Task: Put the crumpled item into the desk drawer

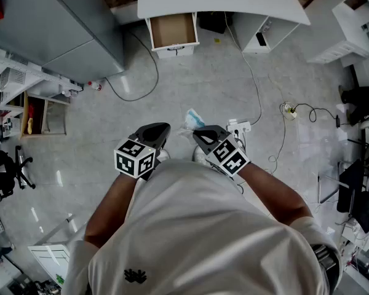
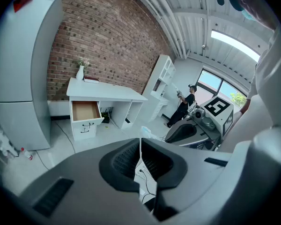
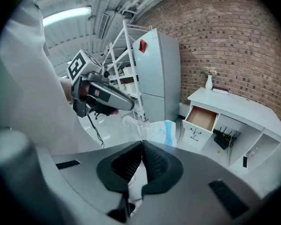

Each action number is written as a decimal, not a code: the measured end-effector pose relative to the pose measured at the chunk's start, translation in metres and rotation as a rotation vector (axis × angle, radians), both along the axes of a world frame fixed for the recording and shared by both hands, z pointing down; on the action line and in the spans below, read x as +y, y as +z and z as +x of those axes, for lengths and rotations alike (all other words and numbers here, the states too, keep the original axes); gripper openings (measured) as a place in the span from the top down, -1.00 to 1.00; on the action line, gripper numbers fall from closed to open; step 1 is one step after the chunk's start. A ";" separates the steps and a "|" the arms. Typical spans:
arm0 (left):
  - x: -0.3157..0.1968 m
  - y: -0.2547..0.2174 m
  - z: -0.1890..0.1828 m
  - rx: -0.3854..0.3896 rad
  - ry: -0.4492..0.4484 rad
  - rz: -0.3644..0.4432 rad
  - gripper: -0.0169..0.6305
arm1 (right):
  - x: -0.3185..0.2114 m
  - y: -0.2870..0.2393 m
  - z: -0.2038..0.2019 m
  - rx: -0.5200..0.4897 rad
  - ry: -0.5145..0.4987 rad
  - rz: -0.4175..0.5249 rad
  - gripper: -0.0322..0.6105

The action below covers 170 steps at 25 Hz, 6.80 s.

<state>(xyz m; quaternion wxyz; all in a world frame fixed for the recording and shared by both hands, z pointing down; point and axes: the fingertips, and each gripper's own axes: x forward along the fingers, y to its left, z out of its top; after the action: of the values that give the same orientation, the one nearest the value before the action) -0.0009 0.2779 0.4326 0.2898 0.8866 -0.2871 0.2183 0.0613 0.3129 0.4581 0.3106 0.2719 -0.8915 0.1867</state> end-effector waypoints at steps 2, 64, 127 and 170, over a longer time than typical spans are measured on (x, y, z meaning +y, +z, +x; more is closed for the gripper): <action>0.002 -0.001 0.004 -0.001 0.006 0.003 0.85 | 0.001 0.000 0.004 -0.002 0.006 -0.002 0.81; -0.354 0.037 -0.022 0.008 -0.080 -0.153 0.85 | -0.535 0.267 0.047 0.361 0.067 -0.092 0.81; -0.370 0.047 -0.014 0.014 -0.150 -0.182 0.85 | -0.573 0.330 0.070 0.566 0.028 -0.221 0.77; -0.251 0.001 -0.121 0.077 -0.063 0.014 0.85 | -0.309 0.076 -0.020 0.157 0.216 -0.081 0.81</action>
<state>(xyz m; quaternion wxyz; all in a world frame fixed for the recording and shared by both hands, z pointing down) -0.1216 0.0266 0.4334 0.3012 0.8868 -0.3049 0.1730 0.0410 0.0035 0.5341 0.3682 0.3672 -0.8217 0.2331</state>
